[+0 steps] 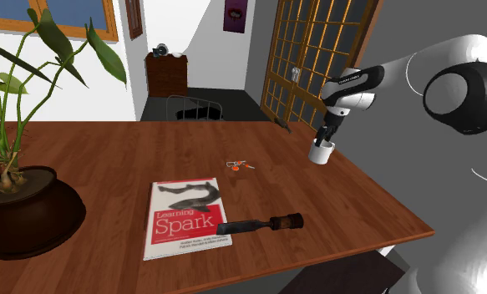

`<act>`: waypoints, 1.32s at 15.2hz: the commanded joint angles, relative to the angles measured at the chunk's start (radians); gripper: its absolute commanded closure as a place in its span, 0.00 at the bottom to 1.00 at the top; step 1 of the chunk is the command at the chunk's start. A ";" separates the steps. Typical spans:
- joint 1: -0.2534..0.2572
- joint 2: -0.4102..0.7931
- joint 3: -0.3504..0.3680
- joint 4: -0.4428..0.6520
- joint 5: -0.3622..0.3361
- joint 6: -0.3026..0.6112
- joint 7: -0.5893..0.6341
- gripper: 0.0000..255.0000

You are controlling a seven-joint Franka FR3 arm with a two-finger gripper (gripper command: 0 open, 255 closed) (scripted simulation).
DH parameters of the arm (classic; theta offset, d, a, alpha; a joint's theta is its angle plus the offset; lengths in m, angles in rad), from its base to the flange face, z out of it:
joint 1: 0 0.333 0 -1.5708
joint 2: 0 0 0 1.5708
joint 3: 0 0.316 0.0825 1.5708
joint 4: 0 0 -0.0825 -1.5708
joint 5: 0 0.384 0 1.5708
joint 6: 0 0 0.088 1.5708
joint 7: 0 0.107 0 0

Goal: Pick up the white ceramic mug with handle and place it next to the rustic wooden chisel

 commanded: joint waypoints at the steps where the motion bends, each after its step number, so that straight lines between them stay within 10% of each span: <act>1: -0.029 0.091 0.002 0.075 0.054 0.000 -0.051 0.00; 19: -0.082 0.239 0.030 0.135 0.136 0.066 -0.119 0.00; 20: -0.082 0.239 0.030 0.135 0.136 0.066 -0.119 1.00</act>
